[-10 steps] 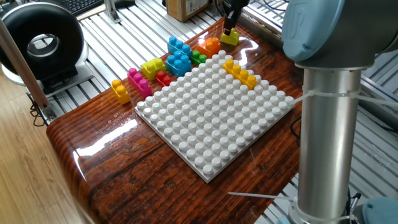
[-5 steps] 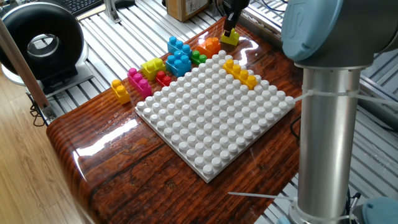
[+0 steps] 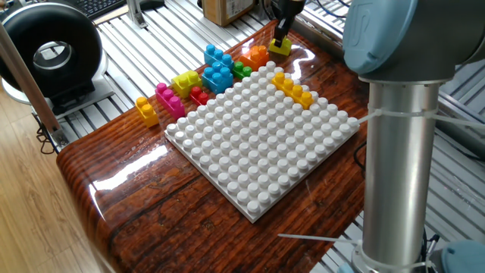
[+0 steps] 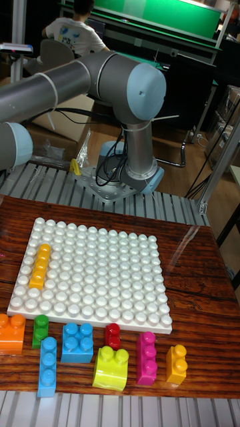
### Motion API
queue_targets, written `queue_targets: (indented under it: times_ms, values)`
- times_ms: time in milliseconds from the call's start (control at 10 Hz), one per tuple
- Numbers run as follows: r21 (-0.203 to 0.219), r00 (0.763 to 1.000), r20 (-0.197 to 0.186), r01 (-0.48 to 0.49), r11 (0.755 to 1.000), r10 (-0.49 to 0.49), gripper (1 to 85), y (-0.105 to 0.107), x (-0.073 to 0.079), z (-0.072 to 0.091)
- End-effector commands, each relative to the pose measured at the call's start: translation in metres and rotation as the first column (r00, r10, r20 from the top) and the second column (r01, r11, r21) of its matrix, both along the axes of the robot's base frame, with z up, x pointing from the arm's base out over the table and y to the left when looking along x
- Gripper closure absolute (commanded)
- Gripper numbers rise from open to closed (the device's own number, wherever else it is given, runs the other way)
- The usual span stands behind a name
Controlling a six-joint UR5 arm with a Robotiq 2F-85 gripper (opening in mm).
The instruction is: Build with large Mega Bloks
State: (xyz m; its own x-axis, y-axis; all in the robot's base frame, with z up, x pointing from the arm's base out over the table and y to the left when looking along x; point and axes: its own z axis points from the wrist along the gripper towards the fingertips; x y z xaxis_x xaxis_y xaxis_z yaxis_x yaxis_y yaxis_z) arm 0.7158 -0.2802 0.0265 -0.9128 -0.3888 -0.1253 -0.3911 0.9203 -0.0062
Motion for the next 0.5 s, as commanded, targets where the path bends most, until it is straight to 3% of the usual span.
queue_targets:
  times_ms: [0,400]
  values:
    - [0.012,0.999,-0.015,0.046,0.999,-0.046,53.7,0.0009,-0.0046,0.0002]
    - [-0.027,0.993,-0.027,0.111,0.993,-0.112,77.0,-0.0050,-0.0074,0.0076]
